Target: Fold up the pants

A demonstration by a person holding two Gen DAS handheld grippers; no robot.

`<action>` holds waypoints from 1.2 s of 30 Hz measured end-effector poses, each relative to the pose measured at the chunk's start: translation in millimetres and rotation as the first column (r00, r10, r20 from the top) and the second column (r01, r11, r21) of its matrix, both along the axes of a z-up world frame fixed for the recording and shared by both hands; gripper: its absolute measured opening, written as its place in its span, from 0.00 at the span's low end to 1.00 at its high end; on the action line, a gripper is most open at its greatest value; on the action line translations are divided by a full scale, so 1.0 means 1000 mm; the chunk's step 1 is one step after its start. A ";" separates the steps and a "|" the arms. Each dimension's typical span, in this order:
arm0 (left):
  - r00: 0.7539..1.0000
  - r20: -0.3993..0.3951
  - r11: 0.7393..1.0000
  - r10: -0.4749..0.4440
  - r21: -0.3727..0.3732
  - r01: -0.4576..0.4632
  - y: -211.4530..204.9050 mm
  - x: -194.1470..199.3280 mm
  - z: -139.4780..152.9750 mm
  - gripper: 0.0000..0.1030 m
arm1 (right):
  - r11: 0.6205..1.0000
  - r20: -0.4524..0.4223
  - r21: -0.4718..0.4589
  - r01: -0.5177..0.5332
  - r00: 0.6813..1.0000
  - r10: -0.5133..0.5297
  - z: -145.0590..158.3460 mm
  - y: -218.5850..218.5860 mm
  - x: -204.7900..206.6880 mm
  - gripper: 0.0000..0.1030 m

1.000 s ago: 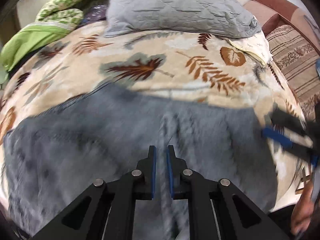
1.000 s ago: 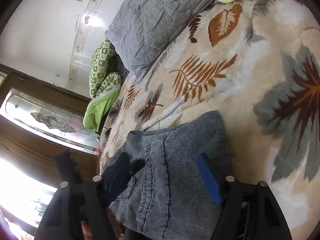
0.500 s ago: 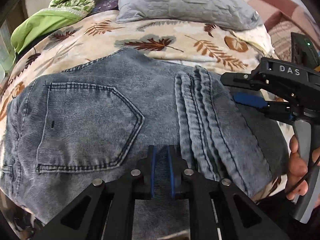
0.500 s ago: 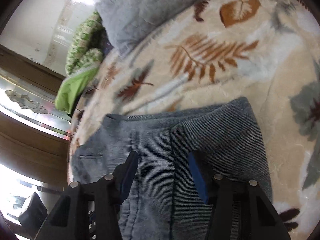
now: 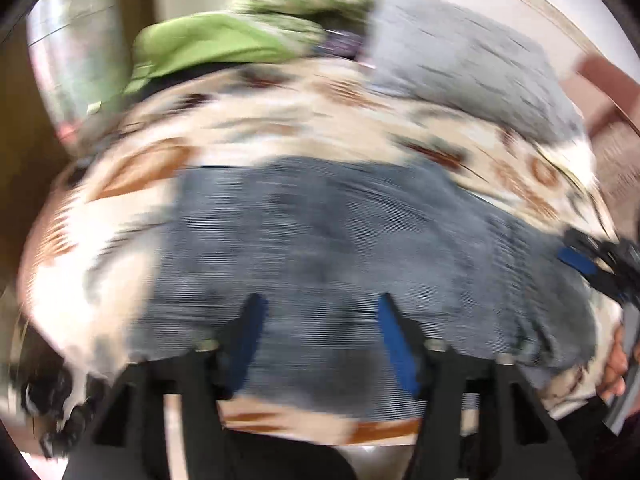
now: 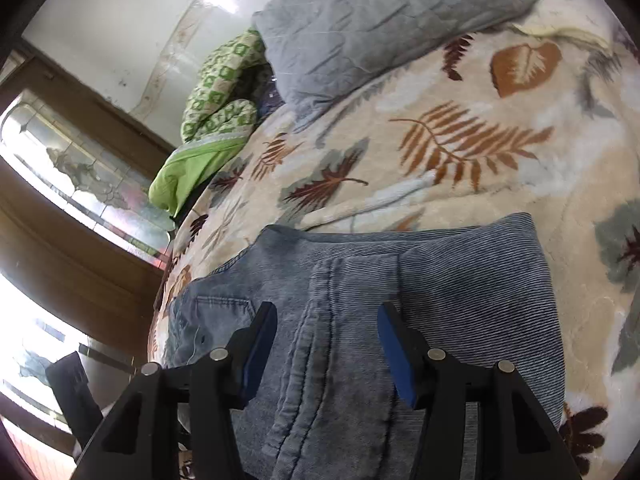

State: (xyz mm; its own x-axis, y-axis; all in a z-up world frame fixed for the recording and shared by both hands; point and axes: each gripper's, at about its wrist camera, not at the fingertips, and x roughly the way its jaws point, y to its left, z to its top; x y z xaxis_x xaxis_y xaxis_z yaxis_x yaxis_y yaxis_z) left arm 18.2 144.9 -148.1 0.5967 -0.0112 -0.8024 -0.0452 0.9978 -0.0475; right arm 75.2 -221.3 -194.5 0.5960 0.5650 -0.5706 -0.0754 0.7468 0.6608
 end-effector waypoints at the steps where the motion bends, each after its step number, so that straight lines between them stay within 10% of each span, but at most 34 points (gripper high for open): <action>1: 0.999 0.002 0.999 0.040 -0.002 -0.040 0.016 -0.001 0.002 0.73 | 1.000 0.021 -0.011 -0.015 1.000 0.015 0.004 0.005 -0.003 0.55; 10: 0.961 -0.101 0.957 0.258 -0.107 -0.269 0.113 -0.017 -0.017 0.76 | 0.981 0.065 -0.157 -0.110 0.990 0.121 0.012 0.062 -0.011 0.55; 36: 0.947 -0.241 0.787 0.214 -0.531 -0.313 0.140 -0.022 -0.061 0.75 | 0.926 0.095 -0.299 -0.229 0.959 0.268 0.008 0.132 -0.012 0.55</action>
State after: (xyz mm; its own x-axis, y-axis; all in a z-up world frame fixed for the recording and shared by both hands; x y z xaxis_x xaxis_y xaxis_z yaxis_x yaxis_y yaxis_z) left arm -4.3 284.7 -209.3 0.5077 -0.3455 -0.7893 -0.3584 0.7484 -0.5581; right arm 63.5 -88.8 -186.1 0.5377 0.5317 -0.6543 -0.3545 0.8467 0.3968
